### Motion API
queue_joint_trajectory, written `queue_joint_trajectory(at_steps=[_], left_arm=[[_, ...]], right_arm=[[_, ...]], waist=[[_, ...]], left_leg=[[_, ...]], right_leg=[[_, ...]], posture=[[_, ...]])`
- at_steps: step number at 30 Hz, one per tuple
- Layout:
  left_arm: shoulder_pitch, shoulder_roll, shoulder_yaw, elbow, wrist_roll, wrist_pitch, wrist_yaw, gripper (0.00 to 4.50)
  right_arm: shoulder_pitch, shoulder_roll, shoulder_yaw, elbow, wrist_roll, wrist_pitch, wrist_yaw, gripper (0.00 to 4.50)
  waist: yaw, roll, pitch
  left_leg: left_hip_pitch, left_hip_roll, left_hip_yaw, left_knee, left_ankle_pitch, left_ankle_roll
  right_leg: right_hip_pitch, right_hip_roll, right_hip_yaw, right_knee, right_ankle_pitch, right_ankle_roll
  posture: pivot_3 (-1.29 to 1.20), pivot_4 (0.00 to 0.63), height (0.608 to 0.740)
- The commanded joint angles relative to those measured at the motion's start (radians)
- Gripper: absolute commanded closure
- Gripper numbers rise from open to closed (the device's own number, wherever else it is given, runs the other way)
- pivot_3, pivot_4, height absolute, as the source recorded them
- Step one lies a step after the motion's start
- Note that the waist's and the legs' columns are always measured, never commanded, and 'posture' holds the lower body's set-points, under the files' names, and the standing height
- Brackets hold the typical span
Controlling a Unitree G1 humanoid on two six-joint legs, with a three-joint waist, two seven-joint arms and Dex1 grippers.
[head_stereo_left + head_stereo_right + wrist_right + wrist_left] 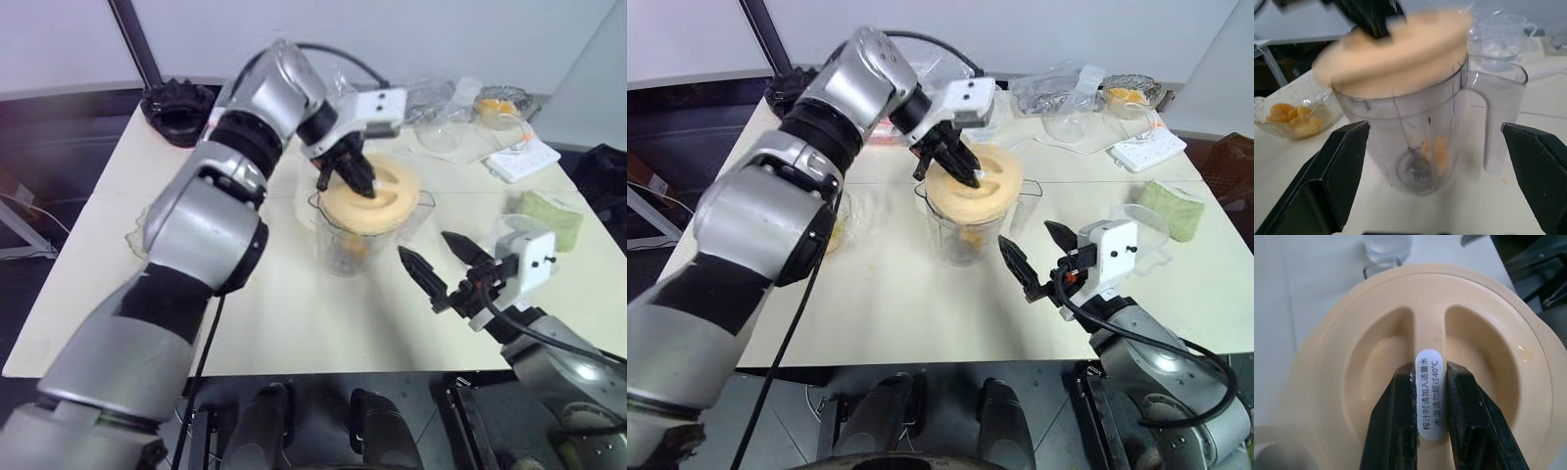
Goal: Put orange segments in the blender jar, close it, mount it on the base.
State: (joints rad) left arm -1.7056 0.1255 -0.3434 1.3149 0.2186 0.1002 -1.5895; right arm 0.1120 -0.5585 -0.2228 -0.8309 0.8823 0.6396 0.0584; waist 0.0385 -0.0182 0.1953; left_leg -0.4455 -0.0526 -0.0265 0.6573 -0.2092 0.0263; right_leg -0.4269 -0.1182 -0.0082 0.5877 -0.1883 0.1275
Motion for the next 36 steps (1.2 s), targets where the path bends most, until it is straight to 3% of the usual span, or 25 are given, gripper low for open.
queue_joint_trajectory(at_steps=[1, 9, 16, 19, 33, 36], left_arm=[[-0.001, -0.005, -0.015, -0.008, 0.028, -0.004, -0.018, 4.26], [0.036, -0.019, -0.019, -0.003, 0.068, -0.015, -0.011, 4.26], [0.065, -0.034, -0.023, 0.008, 0.099, -0.019, 0.062, 4.26], [0.068, -0.035, -0.025, 0.007, 0.103, -0.023, 0.040, 4.26], [0.112, -0.033, -0.037, -0.015, 0.107, -0.042, -0.017, 4.26], [0.126, -0.034, -0.039, -0.020, 0.109, -0.046, -0.016, 4.26]], right_arm=[[-0.022, 0.019, 0.006, -0.017, -0.019, -0.014, -0.008, 0.00], [-0.010, 0.034, 0.064, 0.044, -0.134, -0.028, 0.036, 0.00], [-0.043, 0.133, 0.143, 0.316, -0.412, -0.231, 0.051, 0.00], [-0.080, 0.206, 0.127, 0.412, -0.447, -0.315, 0.063, 0.00], [-0.315, 0.299, 0.188, 0.697, -0.588, -0.442, 0.172, 0.00], [-0.321, 0.307, 0.182, 0.715, -0.609, -0.448, 0.170, 0.99]], waist=[[0.000, 0.000, 0.000], [0.000, 0.000, 0.000], [0.000, 0.001, -0.002], [-0.001, 0.003, -0.003], [-0.027, 0.004, -0.004], [-0.027, 0.005, -0.005]], left_leg=[[0.000, 0.000, 0.000, 0.000, 0.000, 0.000], [0.001, 0.000, 0.000, 0.001, 0.000, 0.000], [0.003, 0.000, 0.000, 0.003, 0.000, 0.000], [0.003, 0.000, 0.000, 0.005, 0.000, 0.000], [0.004, 0.000, -0.001, 0.005, 0.000, 0.000], [0.005, 0.000, -0.002, 0.005, 0.000, 0.000]], right_leg=[[0.000, 0.000, 0.000, 0.000, 0.000, 0.000], [0.001, 0.000, 0.000, 0.000, 0.000, 0.000], [0.002, 0.000, 0.000, 0.004, 0.000, 0.000], [0.003, 0.000, 0.000, 0.006, 0.000, 0.000], [0.003, 0.001, 0.000, 0.009, 0.000, 0.001], [0.003, 0.001, 0.000, 0.010, 0.000, 0.001]], posture=[[0.00, 0.150, 0.740], [0.00, 0.150, 0.740], [0.00, 0.150, 0.740], [0.00, 0.150, 0.740], [0.00, 0.150, 0.740], [0.00, 0.150, 0.740]])
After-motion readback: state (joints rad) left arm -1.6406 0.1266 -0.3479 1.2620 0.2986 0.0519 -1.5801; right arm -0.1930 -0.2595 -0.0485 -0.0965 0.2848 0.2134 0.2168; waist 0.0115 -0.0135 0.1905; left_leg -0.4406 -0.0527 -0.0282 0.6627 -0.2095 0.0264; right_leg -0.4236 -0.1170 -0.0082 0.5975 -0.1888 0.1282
